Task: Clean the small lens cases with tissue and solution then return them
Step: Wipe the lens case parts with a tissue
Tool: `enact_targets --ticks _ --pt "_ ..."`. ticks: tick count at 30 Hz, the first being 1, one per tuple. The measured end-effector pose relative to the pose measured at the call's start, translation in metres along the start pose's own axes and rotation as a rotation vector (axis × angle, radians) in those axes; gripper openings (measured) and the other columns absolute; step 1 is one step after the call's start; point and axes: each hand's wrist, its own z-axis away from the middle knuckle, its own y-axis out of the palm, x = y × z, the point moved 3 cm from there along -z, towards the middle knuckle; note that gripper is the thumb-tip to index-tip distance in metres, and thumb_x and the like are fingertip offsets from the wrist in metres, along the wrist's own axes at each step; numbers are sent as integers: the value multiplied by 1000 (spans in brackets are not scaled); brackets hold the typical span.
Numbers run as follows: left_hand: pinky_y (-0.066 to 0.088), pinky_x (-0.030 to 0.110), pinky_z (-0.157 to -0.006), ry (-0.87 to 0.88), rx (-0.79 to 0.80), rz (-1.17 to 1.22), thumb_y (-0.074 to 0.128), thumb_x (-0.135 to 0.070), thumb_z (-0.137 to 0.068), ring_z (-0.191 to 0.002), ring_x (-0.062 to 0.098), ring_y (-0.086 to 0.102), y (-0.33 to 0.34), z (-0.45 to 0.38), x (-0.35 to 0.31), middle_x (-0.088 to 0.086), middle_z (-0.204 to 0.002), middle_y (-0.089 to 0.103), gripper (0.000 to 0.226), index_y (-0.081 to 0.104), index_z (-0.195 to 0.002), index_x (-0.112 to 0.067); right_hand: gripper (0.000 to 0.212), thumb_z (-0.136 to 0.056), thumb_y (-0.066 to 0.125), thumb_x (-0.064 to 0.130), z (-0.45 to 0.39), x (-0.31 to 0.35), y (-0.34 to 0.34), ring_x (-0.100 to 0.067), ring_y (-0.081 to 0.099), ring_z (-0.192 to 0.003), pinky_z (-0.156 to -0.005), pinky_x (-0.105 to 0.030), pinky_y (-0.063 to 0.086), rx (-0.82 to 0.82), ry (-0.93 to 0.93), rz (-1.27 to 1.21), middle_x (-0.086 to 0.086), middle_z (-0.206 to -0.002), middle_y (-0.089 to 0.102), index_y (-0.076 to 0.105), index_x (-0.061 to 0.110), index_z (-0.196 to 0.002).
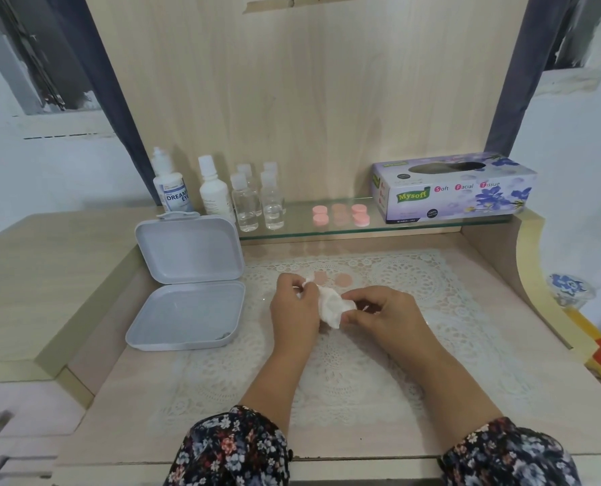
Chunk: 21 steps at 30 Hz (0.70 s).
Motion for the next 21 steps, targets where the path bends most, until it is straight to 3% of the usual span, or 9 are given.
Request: enact_targets --ticks 2,5,8,10,15,21 --pt "55 40 -65 -10 -75 24 52 -14 -94 -76 17 59 -3 -3 1 -4 -82 56 2 50 -95 -13 22 -76 78 21 -3 -5 -3 3 57 -80 -79 -22 47 -30 19 51 15 -88 65 75 29 -96" --pt "41 28 -72 -33 -168 56 51 -14 -96 -77 8 51 -7 -7 2 -10 -84 51 4 49 -99 -12 25 -80 75 30 -8 -14 -4 -6 51 -104 -94 -31 43 -39 -13 294 17 -100 58 73 26 -105" --pt "40 26 -75 -59 -178 75 51 -16 -97 -79 2 49 -8 -8 4 -11 -87 51 5 49 -101 -13 30 -82 72 38 -12 -19 -3 -10 46 -105 -97 -36 39 -62 -44 472 12 -103 60 70 29 -111" --pt "44 28 -77 -69 -168 78 52 -17 -97 -82 8 52 -7 -8 6 -7 -90 53 5 49 -100 -14 34 -84 70 37 -13 -20 -3 -11 47 -106 -98 -36 39 -63 -37 530 10 -106 61 68 29 -117" --pt "40 16 -60 -101 -149 74 54 -15 -96 -78 2 51 -8 -9 9 -7 -91 54 5 50 -96 -17 39 -86 65 34 -10 -18 -3 -12 48 -109 -98 -33 39 -92 -39 535 9 -112 62 62 28 -124" --pt "44 25 -66 -184 -118 122 54 -10 -93 -87 14 55 -9 -8 9 -3 -97 57 10 53 -93 -20 32 -89 62 28 -9 -16 -7 -9 47 -105 -98 -37 40 -128 -36 415 12 -106 60 64 27 -120"
